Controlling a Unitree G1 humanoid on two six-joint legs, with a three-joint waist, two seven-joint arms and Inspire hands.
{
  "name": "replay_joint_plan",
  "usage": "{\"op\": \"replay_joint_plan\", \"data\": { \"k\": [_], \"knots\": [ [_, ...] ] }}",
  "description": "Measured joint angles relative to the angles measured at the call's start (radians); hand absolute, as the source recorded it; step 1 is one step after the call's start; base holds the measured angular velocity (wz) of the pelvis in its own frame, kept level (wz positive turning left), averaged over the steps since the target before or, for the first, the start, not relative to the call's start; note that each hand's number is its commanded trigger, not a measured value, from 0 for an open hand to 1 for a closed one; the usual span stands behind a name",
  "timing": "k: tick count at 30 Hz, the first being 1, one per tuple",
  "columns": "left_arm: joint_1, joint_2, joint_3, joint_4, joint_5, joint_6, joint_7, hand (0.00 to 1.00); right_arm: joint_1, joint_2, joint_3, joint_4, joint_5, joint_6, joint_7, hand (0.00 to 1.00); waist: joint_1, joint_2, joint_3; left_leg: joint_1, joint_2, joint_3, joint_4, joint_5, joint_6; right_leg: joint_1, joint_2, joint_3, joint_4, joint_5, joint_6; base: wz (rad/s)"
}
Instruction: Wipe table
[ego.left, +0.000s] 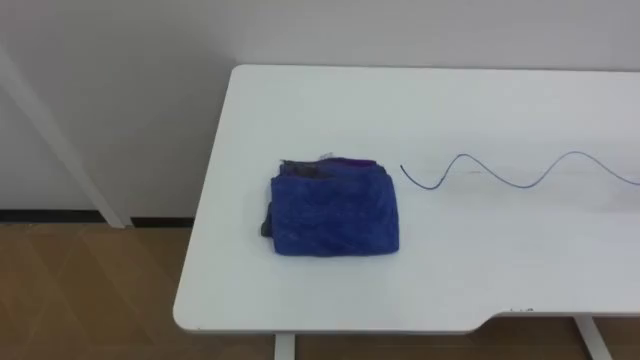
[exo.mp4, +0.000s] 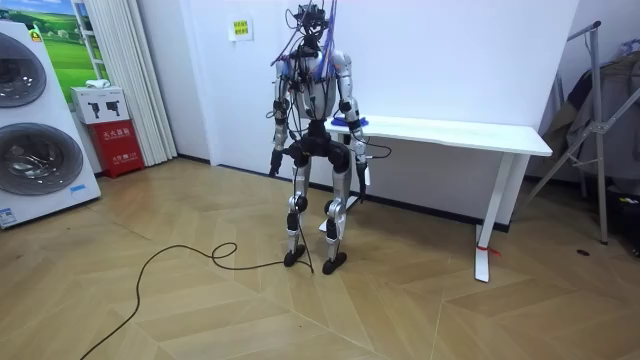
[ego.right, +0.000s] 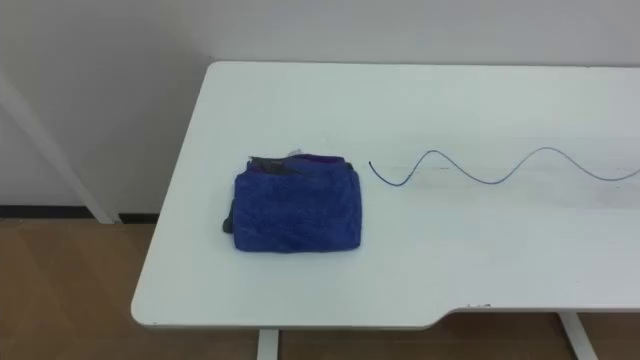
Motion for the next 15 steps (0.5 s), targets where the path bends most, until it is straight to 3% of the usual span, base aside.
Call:
{"op": "replay_joint_plan", "data": {
  "k": [15],
  "knots": [
    [-0.017,-0.001,0.001,0.000,-0.027,-0.022,0.000,0.00,0.006,0.000,-0.004,0.007,0.054,-0.026,-0.010,0.00,0.000,0.000,0.0002,0.006,0.000,0.000,-0.001,0.000,0.000,0.006,0.000,0.002,0.001,0.000,0.000,0.00]
  ]
}}
